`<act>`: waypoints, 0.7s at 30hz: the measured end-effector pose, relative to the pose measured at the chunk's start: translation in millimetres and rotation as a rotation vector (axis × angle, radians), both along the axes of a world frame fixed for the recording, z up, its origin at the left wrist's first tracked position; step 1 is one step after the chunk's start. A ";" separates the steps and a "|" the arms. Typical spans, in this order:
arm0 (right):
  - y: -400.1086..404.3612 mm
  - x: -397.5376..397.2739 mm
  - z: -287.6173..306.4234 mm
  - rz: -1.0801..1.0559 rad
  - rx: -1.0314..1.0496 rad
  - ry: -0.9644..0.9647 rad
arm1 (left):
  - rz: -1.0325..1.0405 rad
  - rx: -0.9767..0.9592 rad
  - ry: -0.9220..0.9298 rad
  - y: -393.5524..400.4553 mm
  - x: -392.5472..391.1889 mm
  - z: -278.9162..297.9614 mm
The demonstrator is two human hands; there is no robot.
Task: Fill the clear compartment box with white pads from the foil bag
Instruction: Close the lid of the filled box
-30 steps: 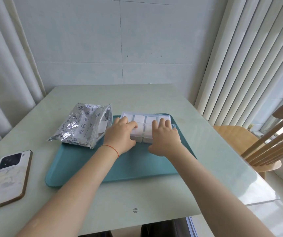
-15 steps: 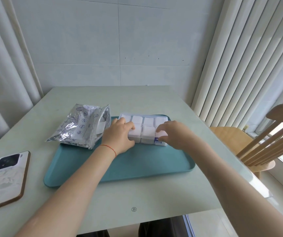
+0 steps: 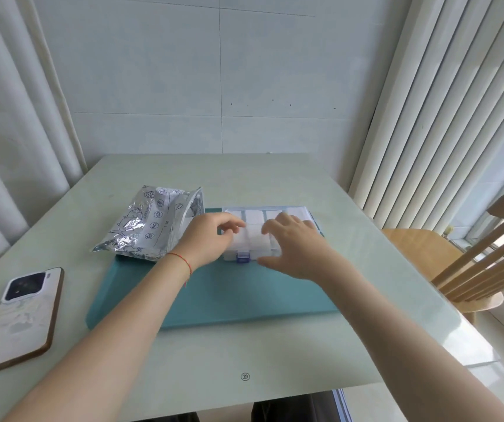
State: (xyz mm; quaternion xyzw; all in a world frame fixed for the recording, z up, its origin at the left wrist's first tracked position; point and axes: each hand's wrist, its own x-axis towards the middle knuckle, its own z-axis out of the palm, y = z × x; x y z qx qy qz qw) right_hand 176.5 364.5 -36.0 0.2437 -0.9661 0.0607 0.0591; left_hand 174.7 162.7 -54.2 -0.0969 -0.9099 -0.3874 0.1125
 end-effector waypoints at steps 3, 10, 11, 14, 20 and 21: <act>-25.9 0.9 -4.2 0.092 0.008 -0.013 | 0.015 -0.009 0.033 -2.2 2.0 -4.7; -64.4 0.9 -16.9 -0.007 0.246 0.233 | 0.087 0.118 -0.170 -7.9 -5.3 -22.0; -67.6 1.7 -18.2 -0.026 0.238 0.236 | 0.081 0.165 -0.207 -7.5 -6.3 -23.3; -69.8 1.8 -21.0 -0.065 0.208 0.209 | 0.047 0.273 -0.239 -7.9 -6.1 -25.6; -78.6 5.9 -26.6 -0.119 0.145 0.148 | 0.040 0.324 -0.224 -9.8 -3.4 -27.2; -79.1 6.5 -26.0 -0.121 0.139 0.142 | 0.043 0.315 -0.219 -9.8 -4.0 -26.1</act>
